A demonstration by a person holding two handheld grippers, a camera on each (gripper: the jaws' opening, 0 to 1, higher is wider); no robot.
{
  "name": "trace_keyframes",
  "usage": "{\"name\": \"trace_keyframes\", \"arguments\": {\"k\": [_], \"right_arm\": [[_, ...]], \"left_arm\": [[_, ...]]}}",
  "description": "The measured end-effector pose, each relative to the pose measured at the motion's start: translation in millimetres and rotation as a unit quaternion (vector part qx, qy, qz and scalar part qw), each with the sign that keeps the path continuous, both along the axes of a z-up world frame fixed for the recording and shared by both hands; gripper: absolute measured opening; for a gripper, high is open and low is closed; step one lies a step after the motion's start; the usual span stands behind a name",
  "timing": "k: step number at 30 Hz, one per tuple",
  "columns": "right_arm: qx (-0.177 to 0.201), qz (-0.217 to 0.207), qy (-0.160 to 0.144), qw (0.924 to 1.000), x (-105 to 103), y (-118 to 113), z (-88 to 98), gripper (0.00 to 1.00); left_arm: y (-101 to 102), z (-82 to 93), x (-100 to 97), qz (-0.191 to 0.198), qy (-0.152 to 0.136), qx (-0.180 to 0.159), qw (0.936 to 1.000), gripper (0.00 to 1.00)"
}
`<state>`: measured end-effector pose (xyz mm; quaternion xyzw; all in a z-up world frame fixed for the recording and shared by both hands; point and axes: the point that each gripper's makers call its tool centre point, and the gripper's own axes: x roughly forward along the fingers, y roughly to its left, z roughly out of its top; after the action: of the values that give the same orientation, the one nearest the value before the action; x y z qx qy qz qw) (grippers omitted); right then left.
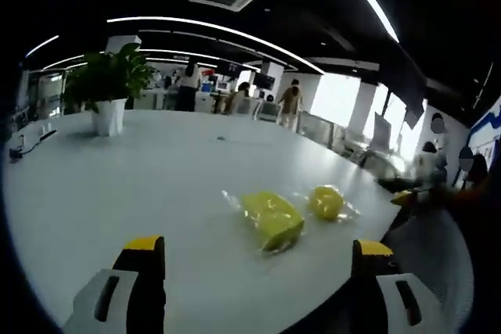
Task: Compare the silicone blocks by pressing each to a similar depth, holding the contact briefly, and releasing to observe deformation and rebound differences across the visible hardness samples.
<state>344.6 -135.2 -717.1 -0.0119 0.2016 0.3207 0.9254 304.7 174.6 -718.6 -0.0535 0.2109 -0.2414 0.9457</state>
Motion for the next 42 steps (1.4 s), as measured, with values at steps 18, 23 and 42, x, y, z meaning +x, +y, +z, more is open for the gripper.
{"name": "trace_keyframes", "arguments": {"k": [18,23,42], "right_arm": [[-0.008,-0.008,0.019,0.9997,0.1,-4.5,-8.0,0.96],[0.003,-0.008,0.032,0.9994,-1.5,-3.7,-10.1,0.96],[-0.008,0.001,0.031,0.9995,-2.5,-0.8,-13.2,0.96]], "left_arm": [[-8.4,-3.5,-5.3,-0.005,0.027,-0.012,0.9996,1.0],[-0.1,-5.0,-1.2,0.008,0.018,0.016,0.9997,1.0],[7.1,-14.0,0.3,0.024,0.03,-0.001,0.9993,1.0]]}}
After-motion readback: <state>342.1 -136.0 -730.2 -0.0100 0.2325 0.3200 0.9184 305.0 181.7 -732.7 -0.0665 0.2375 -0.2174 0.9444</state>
